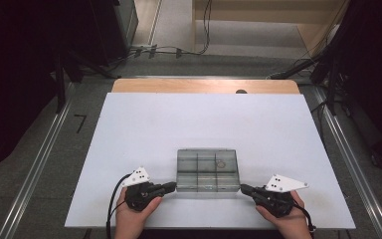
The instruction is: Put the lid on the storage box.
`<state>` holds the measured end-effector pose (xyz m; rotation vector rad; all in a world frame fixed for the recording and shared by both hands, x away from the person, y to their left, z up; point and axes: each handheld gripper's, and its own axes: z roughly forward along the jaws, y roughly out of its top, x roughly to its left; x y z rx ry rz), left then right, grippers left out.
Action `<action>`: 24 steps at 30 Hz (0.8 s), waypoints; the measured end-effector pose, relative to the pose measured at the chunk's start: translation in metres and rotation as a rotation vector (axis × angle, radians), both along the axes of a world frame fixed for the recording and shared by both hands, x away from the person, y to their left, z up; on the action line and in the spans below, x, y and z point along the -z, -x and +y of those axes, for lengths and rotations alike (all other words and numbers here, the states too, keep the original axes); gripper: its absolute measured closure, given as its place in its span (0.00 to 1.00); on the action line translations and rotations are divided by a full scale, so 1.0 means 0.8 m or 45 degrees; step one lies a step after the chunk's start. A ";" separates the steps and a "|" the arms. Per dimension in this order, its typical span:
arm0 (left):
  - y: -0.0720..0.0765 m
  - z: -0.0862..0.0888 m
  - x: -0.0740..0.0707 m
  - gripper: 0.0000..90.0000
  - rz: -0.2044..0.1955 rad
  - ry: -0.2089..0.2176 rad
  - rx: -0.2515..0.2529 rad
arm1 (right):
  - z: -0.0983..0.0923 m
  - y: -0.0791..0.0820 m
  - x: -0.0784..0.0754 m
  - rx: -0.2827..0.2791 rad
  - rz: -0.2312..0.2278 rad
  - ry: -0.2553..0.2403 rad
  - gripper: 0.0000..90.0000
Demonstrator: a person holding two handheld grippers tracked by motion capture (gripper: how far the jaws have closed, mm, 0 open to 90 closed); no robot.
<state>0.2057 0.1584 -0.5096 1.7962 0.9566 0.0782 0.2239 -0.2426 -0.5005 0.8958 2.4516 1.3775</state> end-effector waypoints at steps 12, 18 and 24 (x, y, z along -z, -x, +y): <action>-0.001 0.003 0.000 0.94 -0.016 -0.003 0.008 | -0.002 -0.001 0.000 0.001 0.012 0.007 0.93; 0.000 0.007 -0.005 0.84 -0.066 -0.009 0.000 | -0.011 -0.004 -0.005 0.026 0.010 -0.005 0.77; 0.002 0.009 -0.011 0.66 -0.123 -0.011 -0.028 | -0.016 -0.007 -0.011 0.065 -0.006 -0.058 0.54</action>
